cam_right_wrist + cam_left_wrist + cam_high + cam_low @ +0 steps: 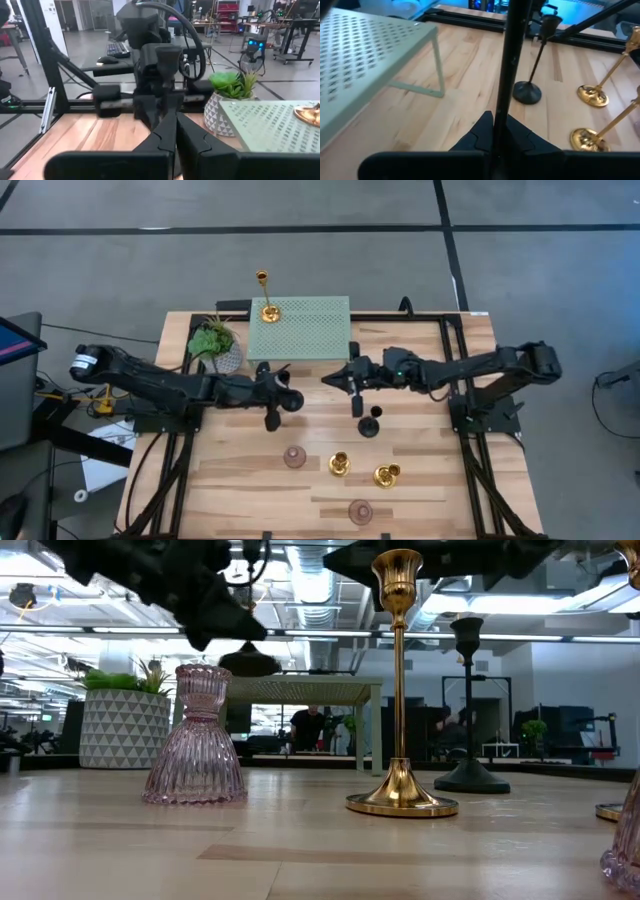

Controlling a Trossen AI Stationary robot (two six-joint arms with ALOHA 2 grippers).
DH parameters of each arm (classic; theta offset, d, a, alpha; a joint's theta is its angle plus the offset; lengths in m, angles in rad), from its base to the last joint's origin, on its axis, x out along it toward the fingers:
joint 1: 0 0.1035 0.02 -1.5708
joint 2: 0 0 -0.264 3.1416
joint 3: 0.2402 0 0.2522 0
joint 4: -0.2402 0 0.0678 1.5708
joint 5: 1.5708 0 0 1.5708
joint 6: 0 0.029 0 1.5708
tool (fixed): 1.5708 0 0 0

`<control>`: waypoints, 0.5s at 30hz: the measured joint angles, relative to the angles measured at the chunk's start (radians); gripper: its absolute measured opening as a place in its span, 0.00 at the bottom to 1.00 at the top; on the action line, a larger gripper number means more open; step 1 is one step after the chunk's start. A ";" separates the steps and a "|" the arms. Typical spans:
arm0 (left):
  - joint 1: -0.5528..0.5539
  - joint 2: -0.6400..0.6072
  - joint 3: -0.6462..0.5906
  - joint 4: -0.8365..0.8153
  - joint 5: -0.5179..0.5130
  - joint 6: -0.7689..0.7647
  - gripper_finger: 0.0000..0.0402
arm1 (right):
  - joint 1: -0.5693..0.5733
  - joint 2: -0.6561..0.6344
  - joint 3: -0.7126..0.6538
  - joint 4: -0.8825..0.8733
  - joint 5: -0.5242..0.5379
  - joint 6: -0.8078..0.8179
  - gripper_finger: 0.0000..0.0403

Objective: Pick & Place candle stick holders
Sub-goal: Put the bottom left black candle holder on the shelf

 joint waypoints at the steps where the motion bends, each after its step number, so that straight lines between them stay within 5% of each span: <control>1: 0.001 0.021 0.018 0.001 0.006 0.001 0.03 | 0.000 0.017 0.015 0.004 0.000 0.000 0.00; 8: 0.003 0.097 0.095 0.001 0.011 0.054 0.04 | 0.009 0.095 0.071 0.000 -0.001 0.000 0.02; 15: 0.003 0.088 0.098 0.001 0.009 0.055 0.03 | 0.010 0.128 0.088 -0.003 0.000 0.003 0.23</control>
